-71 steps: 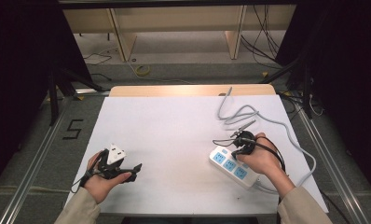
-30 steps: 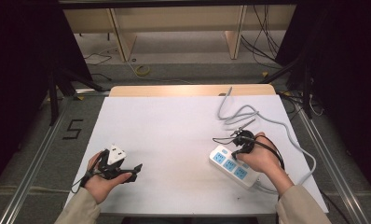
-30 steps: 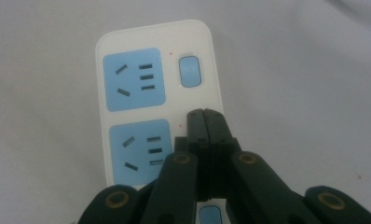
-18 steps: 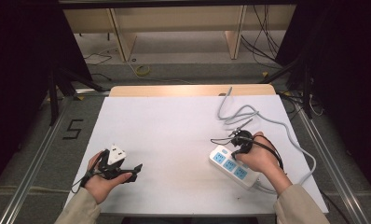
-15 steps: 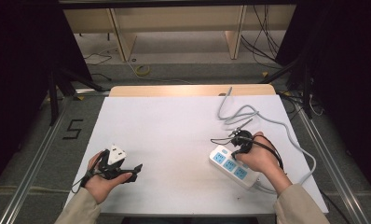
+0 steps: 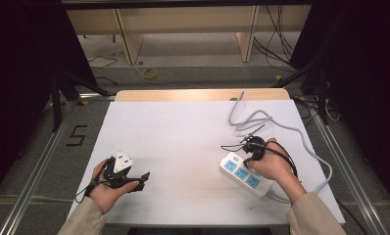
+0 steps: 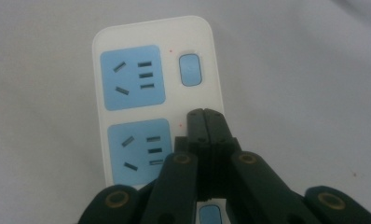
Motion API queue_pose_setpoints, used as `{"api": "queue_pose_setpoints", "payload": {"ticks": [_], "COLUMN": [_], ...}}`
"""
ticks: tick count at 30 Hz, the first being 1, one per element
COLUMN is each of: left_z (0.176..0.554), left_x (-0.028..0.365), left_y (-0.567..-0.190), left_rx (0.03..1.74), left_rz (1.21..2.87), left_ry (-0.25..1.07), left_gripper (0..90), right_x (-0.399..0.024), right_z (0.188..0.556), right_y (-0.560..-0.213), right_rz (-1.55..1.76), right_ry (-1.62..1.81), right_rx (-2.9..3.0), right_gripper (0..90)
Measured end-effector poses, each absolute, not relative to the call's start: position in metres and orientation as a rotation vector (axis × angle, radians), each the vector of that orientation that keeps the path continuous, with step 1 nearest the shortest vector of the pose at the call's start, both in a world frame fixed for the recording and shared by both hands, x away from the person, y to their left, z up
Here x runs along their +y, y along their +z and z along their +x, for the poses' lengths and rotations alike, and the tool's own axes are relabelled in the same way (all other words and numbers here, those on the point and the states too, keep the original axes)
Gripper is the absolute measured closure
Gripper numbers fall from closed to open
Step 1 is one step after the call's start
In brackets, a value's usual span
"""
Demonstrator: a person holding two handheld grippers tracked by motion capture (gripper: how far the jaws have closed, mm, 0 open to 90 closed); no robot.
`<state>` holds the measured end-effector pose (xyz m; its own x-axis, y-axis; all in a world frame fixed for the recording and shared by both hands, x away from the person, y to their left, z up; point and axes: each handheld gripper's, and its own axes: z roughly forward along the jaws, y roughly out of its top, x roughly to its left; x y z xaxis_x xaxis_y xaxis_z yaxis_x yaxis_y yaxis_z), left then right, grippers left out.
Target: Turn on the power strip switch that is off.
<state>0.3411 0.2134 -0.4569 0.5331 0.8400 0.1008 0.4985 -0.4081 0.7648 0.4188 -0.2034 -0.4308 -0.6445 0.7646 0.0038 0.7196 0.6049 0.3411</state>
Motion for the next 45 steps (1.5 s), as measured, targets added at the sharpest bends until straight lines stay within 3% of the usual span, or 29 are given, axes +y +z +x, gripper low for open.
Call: {"api": "queue_pose_setpoints", "payload": {"ticks": [45], "left_z": [0.3413], "left_x": [0.2131], "left_y": [-0.4568], "left_rx": [1.078], "left_rz": [2.075], "left_ry": [0.631], "left_gripper": [16.5], "right_x": [-0.2080], "right_z": [0.4166], "right_y": [-0.4304], "right_rz": [1.245], "right_ry": [0.560], "right_rx": [2.688], "right_gripper": [90.0]}}
